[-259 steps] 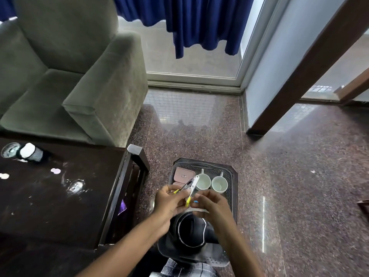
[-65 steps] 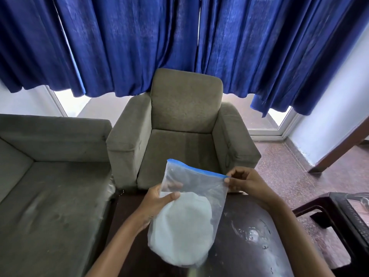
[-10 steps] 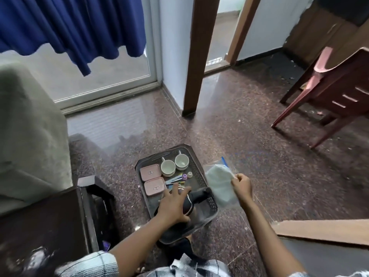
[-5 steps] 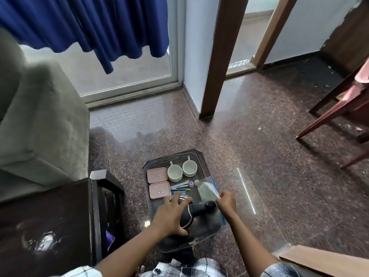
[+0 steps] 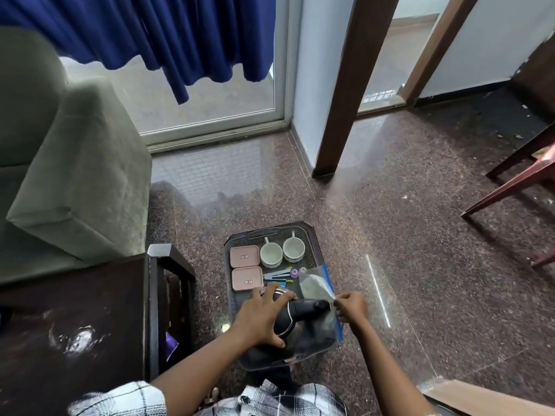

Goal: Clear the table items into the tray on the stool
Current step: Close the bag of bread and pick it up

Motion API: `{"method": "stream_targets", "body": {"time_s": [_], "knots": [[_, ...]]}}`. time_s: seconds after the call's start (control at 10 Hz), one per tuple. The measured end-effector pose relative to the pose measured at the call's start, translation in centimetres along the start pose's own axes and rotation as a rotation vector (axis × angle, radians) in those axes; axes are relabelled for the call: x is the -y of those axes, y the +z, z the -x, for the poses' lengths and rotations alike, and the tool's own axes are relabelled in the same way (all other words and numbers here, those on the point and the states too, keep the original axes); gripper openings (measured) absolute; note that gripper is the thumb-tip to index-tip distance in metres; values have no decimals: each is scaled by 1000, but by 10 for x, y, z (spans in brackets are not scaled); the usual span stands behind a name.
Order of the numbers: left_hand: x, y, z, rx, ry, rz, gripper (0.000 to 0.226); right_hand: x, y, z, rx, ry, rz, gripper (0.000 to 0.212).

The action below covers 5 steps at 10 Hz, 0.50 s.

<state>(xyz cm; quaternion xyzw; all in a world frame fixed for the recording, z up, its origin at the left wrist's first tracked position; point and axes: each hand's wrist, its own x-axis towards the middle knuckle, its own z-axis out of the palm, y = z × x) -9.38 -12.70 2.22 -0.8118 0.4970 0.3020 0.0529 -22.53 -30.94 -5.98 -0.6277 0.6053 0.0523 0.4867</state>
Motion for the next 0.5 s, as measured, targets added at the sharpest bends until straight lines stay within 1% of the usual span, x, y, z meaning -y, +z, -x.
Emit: {"method": "stream_targets", "body": {"time_s": [0.2, 0.3, 0.4, 0.5], "knots": [[0, 1, 0, 3, -10, 3, 103, -2, 11, -4, 26, 43, -7, 25], [-1, 0, 1, 10, -18, 8, 107, 6, 3, -3, -10, 13, -2, 10], [1, 2, 7, 11, -15, 68, 109, 20, -2, 4, -49, -39, -32, 4], [11, 4, 13, 24, -22, 217, 100, 47, 5, 29, -65, -185, -92, 11]]}}
